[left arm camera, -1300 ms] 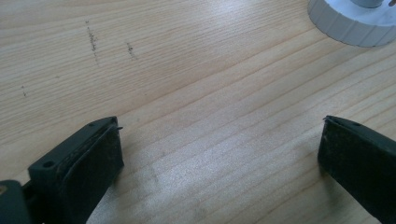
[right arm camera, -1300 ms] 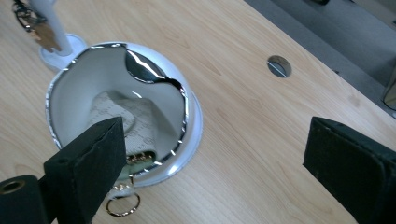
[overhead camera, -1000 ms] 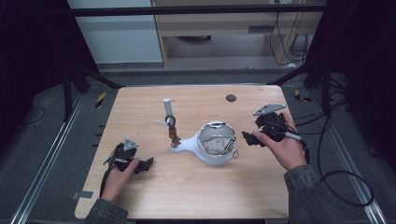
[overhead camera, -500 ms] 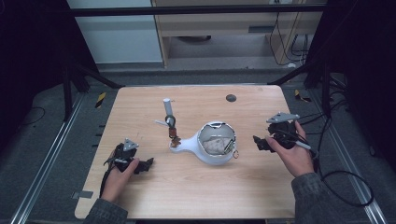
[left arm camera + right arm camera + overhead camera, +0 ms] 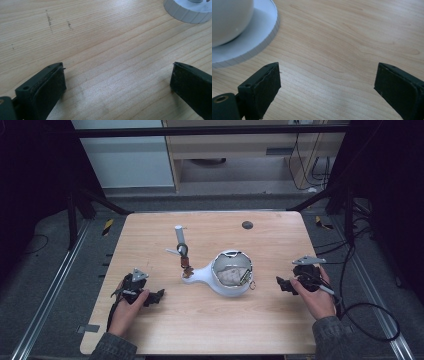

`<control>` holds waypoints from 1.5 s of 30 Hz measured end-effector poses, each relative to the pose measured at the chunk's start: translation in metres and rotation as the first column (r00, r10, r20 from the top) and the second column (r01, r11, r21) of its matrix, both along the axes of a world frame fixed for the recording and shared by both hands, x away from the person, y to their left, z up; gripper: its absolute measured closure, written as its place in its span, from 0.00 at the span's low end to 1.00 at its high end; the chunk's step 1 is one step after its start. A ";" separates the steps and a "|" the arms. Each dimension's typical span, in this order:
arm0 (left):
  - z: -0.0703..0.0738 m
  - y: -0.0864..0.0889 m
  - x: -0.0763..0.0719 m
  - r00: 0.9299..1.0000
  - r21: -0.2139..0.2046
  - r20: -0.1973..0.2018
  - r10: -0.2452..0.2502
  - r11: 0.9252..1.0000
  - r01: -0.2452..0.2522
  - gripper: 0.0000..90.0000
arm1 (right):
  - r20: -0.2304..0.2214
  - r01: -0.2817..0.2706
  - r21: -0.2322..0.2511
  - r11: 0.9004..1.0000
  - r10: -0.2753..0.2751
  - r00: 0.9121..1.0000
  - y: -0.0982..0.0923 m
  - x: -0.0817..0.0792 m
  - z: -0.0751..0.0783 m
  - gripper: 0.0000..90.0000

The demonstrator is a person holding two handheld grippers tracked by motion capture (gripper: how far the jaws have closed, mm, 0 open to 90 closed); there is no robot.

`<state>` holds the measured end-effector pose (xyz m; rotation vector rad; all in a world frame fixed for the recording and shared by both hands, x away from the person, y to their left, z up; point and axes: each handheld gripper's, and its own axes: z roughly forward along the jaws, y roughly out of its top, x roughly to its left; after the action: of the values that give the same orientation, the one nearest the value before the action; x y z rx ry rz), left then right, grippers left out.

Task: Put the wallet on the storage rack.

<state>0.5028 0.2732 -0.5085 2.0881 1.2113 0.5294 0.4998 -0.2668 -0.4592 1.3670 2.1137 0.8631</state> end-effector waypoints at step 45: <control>0.000 0.001 0.003 1.000 -0.001 0.001 -0.013 1.000 0.013 0.00 | -0.016 0.135 0.047 0.990 -0.134 0.991 0.019 -0.008 -0.053 0.01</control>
<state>0.5058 0.2739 -0.5086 2.0933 1.1968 0.5231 0.4920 -0.2480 -0.5126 1.5245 1.9958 0.8566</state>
